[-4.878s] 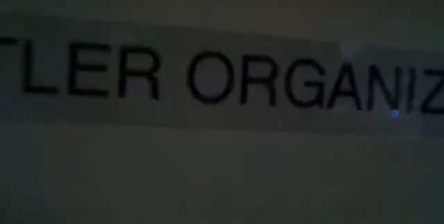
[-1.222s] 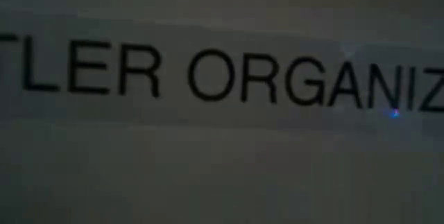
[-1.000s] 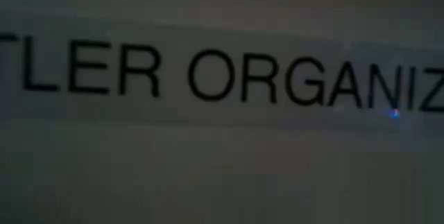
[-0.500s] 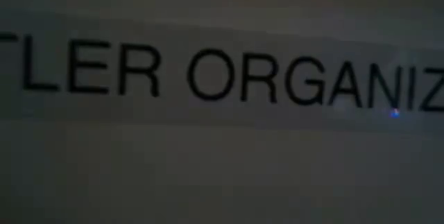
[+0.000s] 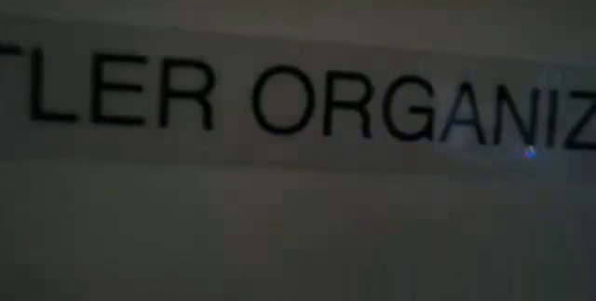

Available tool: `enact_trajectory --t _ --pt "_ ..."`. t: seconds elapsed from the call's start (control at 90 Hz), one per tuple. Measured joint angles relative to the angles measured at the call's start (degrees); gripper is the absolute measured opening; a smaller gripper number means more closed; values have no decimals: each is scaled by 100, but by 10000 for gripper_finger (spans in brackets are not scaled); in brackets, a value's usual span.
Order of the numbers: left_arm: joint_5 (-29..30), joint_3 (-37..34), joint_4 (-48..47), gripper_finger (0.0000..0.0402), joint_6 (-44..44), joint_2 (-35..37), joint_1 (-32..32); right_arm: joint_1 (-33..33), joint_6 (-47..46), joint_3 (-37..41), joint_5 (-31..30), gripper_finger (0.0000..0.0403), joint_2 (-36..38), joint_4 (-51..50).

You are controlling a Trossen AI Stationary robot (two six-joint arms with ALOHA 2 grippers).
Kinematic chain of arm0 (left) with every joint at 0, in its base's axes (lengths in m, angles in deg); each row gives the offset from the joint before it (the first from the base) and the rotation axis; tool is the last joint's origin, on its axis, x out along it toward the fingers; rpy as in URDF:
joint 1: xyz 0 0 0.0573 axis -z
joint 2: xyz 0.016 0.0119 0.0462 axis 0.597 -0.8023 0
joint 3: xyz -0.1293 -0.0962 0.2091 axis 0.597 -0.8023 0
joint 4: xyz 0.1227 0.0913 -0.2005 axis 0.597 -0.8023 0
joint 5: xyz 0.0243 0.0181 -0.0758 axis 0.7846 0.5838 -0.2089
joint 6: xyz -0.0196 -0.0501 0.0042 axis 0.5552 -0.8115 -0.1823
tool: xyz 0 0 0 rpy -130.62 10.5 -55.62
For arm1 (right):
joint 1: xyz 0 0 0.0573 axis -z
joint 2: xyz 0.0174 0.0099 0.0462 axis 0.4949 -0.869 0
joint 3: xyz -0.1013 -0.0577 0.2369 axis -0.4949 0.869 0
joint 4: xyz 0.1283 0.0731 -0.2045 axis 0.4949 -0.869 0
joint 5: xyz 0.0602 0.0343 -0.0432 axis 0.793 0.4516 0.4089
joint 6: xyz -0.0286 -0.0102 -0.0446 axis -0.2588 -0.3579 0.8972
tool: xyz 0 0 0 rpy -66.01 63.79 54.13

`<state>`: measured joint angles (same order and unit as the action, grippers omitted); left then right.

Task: Sort silverware
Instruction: Put the black spoon into the white silverware tray

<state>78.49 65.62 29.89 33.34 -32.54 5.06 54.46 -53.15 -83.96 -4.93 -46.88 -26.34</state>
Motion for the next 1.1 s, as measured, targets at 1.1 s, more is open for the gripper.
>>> enact_trajectory --t 1.1 --pt "1136 -3175 4438 235 -568 1264 1471 233 -38 -2934 -399 119 -2184 -3043"
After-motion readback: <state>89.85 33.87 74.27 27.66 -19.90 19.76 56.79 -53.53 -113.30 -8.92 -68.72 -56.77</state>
